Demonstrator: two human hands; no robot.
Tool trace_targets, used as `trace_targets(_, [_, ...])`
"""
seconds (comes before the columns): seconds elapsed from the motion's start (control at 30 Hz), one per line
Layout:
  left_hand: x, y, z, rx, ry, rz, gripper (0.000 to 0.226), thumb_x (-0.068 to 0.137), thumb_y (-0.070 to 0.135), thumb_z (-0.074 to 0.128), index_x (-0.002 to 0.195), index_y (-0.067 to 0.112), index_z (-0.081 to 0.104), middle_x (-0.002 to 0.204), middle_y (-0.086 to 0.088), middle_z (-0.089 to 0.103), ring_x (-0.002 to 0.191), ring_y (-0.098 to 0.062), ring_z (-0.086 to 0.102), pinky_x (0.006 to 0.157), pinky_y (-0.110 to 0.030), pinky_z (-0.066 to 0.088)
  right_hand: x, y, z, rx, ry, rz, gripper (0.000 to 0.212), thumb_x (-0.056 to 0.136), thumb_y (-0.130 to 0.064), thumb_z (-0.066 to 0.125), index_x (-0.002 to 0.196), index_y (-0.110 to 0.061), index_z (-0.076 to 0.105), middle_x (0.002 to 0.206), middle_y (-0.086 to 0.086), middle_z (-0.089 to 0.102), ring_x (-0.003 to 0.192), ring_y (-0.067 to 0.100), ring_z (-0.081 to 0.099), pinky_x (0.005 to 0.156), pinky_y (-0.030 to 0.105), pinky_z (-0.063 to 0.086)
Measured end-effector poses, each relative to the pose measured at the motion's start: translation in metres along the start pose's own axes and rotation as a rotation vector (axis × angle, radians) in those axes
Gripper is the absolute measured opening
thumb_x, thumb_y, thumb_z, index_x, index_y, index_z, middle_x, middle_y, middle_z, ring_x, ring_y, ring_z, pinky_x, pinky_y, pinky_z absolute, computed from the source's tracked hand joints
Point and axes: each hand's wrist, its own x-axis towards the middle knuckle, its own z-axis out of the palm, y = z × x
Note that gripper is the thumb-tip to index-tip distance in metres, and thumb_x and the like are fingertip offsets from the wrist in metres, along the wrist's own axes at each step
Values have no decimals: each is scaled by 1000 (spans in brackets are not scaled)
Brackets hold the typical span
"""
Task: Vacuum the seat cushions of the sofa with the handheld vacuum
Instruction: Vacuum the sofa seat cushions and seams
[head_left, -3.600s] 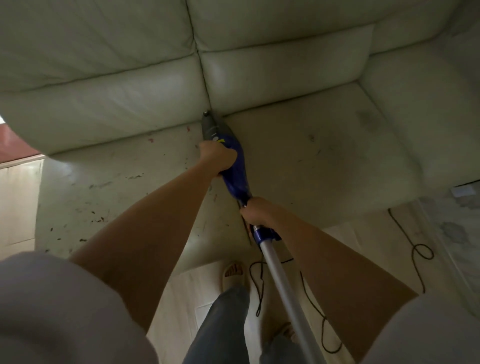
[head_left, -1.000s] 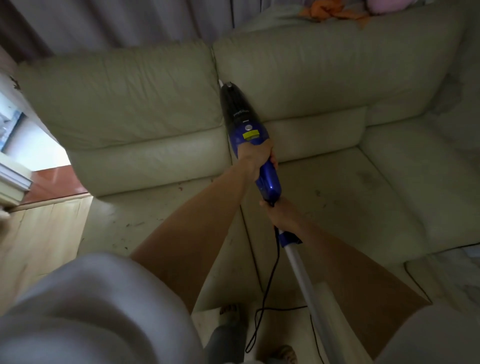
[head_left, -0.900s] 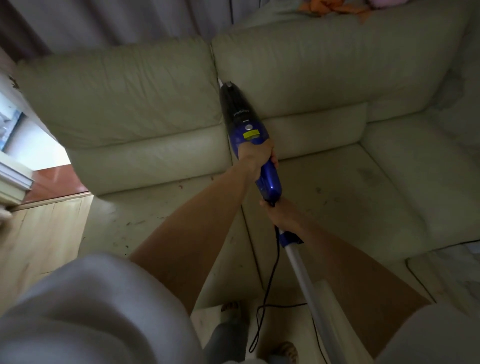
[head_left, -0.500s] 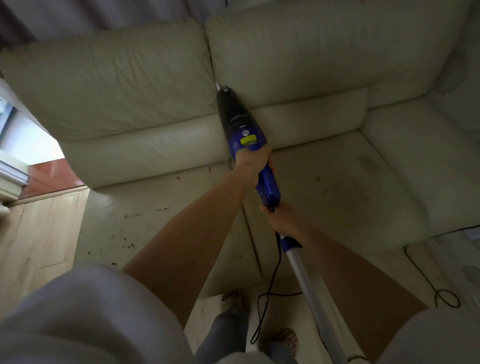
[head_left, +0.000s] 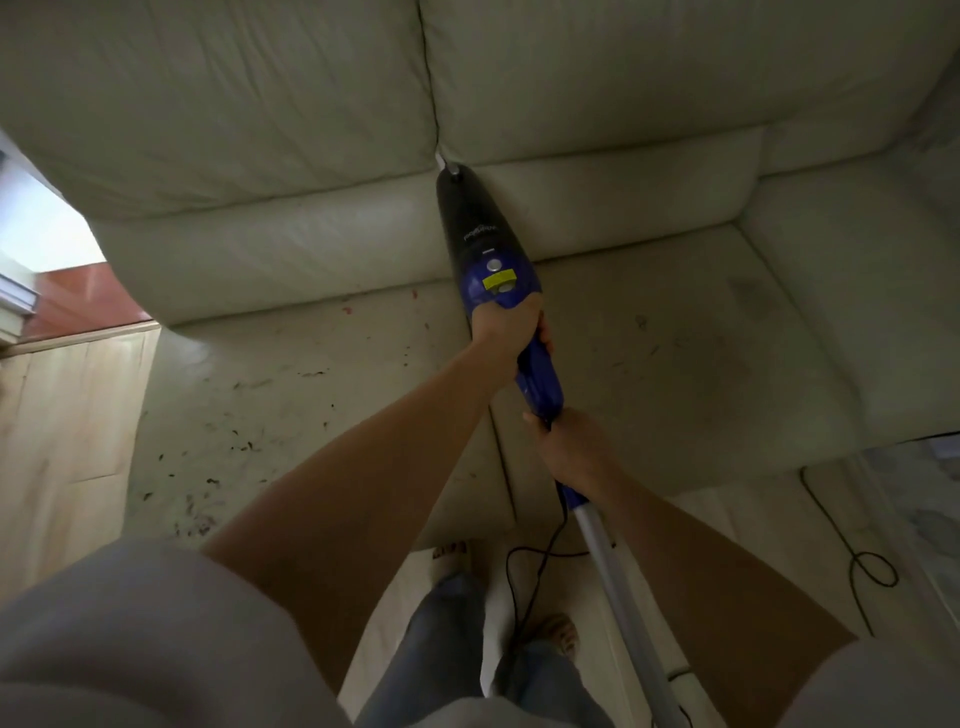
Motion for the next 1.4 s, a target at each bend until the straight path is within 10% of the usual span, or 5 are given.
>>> trace_targets(1.4, [-46,-73,27,133,133,84,27,86,8,57,60,10,52,42,0,52,39,-15,50,50,-30,51,-26,67,35,219,-98,11,42,98,-45,41,64,-20,40,55,2,43,49,16,43,51,29,40])
